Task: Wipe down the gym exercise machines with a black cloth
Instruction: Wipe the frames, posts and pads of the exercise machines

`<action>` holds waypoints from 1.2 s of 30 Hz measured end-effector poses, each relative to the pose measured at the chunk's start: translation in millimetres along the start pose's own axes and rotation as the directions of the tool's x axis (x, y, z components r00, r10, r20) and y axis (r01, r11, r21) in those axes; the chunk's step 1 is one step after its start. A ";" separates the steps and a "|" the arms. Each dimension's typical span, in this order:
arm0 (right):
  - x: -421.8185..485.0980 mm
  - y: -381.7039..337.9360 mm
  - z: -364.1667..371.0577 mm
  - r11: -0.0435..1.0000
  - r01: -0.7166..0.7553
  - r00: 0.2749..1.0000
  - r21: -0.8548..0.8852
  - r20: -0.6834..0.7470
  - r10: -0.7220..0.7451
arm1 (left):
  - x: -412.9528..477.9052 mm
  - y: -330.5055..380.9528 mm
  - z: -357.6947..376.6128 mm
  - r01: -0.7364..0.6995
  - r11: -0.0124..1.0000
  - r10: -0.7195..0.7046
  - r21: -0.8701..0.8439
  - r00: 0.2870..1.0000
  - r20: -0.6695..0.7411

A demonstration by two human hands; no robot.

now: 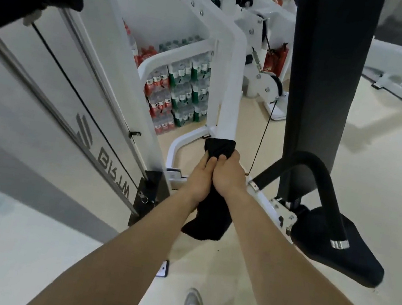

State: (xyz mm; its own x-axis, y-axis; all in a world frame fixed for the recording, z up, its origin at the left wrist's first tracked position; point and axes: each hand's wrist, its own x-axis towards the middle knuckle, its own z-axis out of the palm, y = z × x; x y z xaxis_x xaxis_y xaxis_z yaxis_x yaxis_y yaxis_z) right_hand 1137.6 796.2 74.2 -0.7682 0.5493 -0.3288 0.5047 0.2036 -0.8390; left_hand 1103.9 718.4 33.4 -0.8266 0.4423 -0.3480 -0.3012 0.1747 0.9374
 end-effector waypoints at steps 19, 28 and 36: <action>-82.8 93.0 -22.0 0.935 -0.114 0.971 0.337 -0.161 0.177 | -62.2 -16.1 11.0 -0.303 -0.115 0.385 0.946 0.864 0.324; -65.4 85.8 -19.1 0.608 -0.279 0.956 0.743 0.160 0.244 | -37.6 4.7 38.9 -0.374 -0.407 0.246 0.834 0.834 0.494; -53.1 88.6 -6.7 0.425 -0.214 0.958 0.880 0.105 0.265 | -30.4 4.3 23.5 -0.560 -0.248 0.330 0.791 0.719 0.612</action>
State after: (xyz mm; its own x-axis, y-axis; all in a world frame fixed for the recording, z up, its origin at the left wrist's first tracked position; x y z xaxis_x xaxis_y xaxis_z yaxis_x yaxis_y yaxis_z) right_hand 1225.8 790.5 20.3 -0.6437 0.4957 -0.5831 0.0320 -0.7438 -0.6677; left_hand 1138.9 726.4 47.8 -0.4024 0.9140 0.0519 0.9133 0.4047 -0.0464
